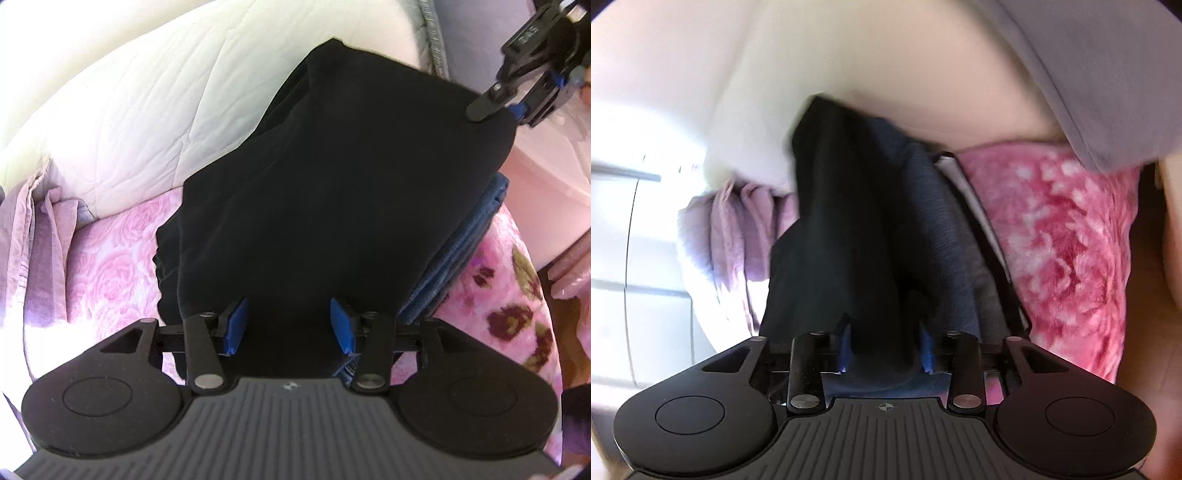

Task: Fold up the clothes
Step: 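Lower the jacket onto the jeans stack with both grippers, then open both grippers and release the jacket on the stack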

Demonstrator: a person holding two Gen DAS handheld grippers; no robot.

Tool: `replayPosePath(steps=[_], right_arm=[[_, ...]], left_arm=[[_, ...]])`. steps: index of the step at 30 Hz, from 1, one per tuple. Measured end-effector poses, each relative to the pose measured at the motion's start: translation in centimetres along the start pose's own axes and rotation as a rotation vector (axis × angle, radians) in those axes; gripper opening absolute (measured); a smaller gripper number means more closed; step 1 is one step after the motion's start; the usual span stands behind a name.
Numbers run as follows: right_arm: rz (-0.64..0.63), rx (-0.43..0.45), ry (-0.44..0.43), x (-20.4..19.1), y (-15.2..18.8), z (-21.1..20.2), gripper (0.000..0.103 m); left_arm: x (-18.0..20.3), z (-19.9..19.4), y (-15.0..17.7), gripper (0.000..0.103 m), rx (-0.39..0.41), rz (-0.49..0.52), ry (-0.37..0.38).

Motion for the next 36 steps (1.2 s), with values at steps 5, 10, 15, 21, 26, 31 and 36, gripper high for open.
replayPosePath(steps=[5,10,15,21,26,31,36], right_arm=[[0.011,0.011,0.045,2.2,1.1,1.3,0.036],[-0.024,0.019,0.026,1.4,0.4,0.5,0.046],[-0.304,0.146,0.047,-3.3,1.5,-2.6,0.048],[-0.578,0.076,0.001,-6.5,4.8,0.5,0.048],[-0.577,0.062,-0.006,-7.5,4.0,1.0,0.048],[-0.631,0.097,0.053,-7.3,6.4,-2.6,0.077],[-0.748,0.061,0.183,-6.9,11.3,-4.5,0.078]], left_arm=[[0.0,0.5,0.0,0.046,-0.007,-0.02,0.0],[-0.7,-0.6,-0.4,0.046,-0.01,-0.056,-0.029],[-2.0,-2.2,0.3,0.04,-0.033,-0.173,-0.087],[-2.9,0.5,1.0,0.043,-0.065,-0.277,-0.084],[-2.9,-1.6,0.7,0.042,-0.064,-0.339,-0.12],[-1.1,-5.3,1.9,0.056,-0.065,-0.443,-0.188],[2.8,-7.3,3.6,0.068,-0.077,-0.522,-0.203]])
Point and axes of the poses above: each gripper's, at about its wrist camera, not at the fingertips, and z roughly the way its jaws point, x to its right, y to its underside, the point moved 3 cm from there along z, roughly the way its jaws point, and after that the axes turned 13 degrees about x, right-handed, at the moved point
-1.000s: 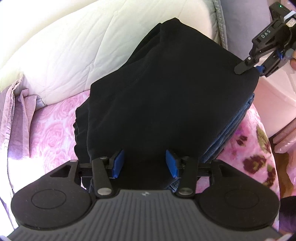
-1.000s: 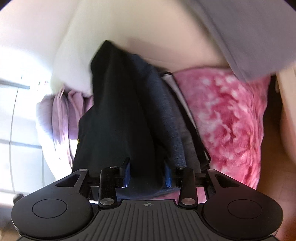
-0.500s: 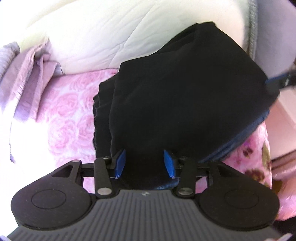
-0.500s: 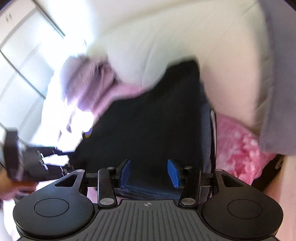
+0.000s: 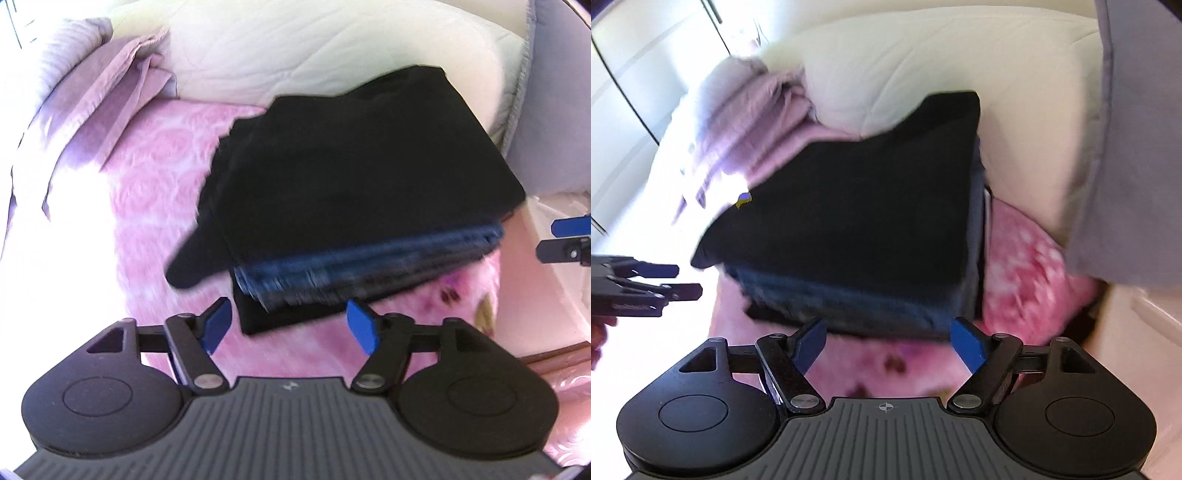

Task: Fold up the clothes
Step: 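Open both grippers and release the jacket on the stack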

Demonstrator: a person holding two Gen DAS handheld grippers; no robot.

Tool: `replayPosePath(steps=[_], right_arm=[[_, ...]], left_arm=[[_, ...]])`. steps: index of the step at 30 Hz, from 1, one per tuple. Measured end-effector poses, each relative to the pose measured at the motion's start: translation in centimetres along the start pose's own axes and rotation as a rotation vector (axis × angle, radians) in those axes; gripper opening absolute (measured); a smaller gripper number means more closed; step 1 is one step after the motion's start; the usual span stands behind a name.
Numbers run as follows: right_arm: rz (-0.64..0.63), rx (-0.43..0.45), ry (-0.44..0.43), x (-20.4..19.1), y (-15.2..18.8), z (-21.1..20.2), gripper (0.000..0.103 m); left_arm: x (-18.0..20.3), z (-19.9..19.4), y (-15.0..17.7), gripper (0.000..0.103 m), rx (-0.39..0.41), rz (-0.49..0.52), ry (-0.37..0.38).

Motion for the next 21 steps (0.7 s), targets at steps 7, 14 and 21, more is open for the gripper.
replayPosePath(steps=[7,14,21], right_arm=[[0.043,0.014,0.132,-3.1,3.6,-2.0,0.078],[0.012,0.035,0.163,-7.6,5.3,-4.7,0.078],[0.029,0.082,0.228,-9.3,5.9,-7.3,0.078]], left_arm=[[1.9,-2.7,2.9,0.076,0.076,-0.104,-0.005],[1.6,-7.3,4.5,0.076,0.102,-0.087,0.0],[1.9,-10.5,5.3,0.084,0.117,-0.096,0.007]])
Point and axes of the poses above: each gripper's, at about its wrist camera, not at the fingertips, and z roughly the way its jaws point, x to its right, y to its underside, the point moved 3 cm from there along z, roughly the way its jaws point, and after that the axes turned 13 degrees about x, right-handed, at the moved point
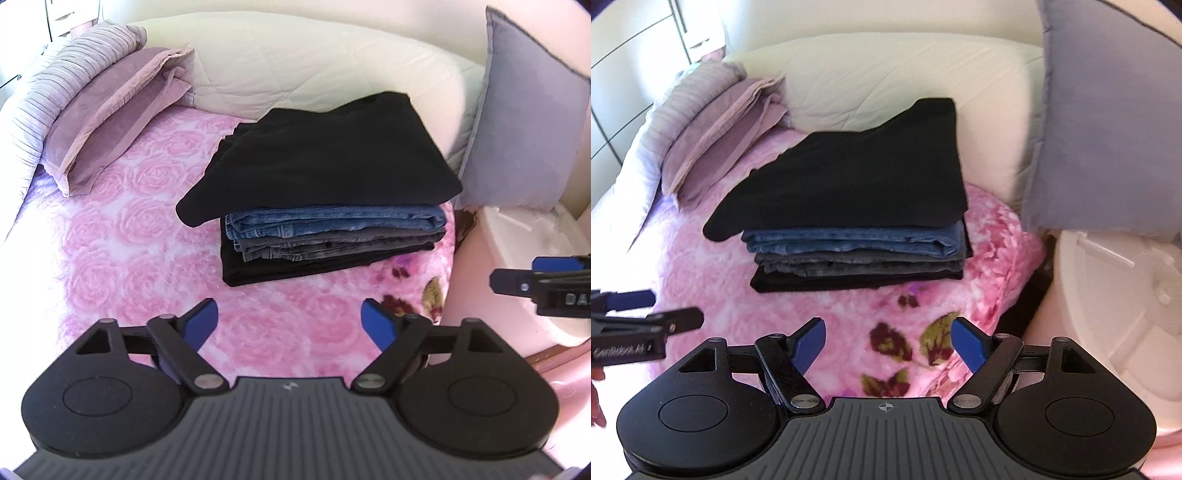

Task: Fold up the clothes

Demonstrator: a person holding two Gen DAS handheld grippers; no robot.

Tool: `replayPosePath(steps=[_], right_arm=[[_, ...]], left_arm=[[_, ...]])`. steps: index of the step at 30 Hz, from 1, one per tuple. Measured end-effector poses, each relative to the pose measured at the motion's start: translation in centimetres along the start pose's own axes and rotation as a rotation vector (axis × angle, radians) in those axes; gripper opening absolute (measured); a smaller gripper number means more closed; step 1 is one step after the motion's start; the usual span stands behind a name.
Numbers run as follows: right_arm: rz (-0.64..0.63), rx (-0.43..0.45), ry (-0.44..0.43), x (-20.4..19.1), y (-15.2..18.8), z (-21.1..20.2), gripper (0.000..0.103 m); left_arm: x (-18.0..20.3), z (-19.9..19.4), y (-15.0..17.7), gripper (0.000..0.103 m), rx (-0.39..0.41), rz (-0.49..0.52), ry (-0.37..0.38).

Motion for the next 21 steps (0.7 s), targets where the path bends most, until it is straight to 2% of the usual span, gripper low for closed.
replayPosePath(steps=[5,7,13,21], right_arm=[[-0.014,0.027,0.007,-0.2,0.1,0.8,0.079],[-0.026,0.037,0.005,-0.2,0.2,1.4,0.079],[-0.035,-0.007,0.011,0.5,1.6,3.4,0.079],[-0.097,-0.014,0.021,-0.4,2.8,3.8,0.085]], left_arm=[[0.4,0.5,0.5,0.086,0.004,-0.018,-0.027],[0.5,1.3,1.0,0.086,0.005,-0.022,-0.059],[0.6,3.3,2.8,0.086,-0.032,-0.043,-0.12],[0.8,3.1,4.0,0.085,-0.037,-0.052,-0.141]])
Point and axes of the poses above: each gripper's, at about its wrist camera, not at the fingertips, and z roughly the way its jaws point, x to its right, y to its underside, the point moved 3 cm from there along z, roughly the way its jaws point, and after that the axes turned 13 degrees about x, right-handed, at the moved point
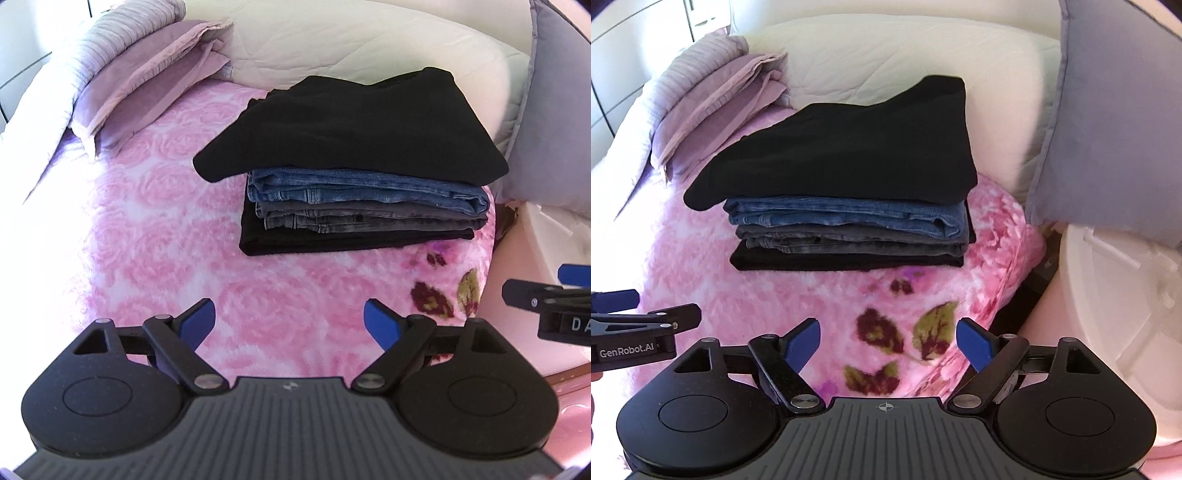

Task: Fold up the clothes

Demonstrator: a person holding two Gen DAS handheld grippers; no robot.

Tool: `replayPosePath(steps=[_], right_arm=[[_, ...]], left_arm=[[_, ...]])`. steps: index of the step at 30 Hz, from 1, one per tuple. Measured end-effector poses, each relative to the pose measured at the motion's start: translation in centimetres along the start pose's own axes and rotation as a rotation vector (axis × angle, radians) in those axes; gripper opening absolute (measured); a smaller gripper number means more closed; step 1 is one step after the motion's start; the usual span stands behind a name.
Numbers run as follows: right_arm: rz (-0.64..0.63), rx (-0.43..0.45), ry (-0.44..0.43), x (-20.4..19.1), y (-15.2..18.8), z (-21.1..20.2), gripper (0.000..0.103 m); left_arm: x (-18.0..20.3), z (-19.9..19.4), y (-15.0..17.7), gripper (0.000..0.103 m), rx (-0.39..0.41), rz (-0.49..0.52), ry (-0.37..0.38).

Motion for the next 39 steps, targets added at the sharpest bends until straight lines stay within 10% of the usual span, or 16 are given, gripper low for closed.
replayPosePath(steps=[39], right_arm=[[0.004,-0.004,0.004,-1.1,-0.3,-0.5,0.088]], left_arm=[[0.8,-0.3,-0.6,0.086,0.018,0.006,0.027]])
Point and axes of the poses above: each gripper's, at about its wrist camera, not at the fingertips, and z roughly the way its jaws point, x to its right, y to its underside, the point moved 3 cm from there along z, roughly the way its jaws point, and after that the axes turned 13 degrees about x, right-handed, at the moved point
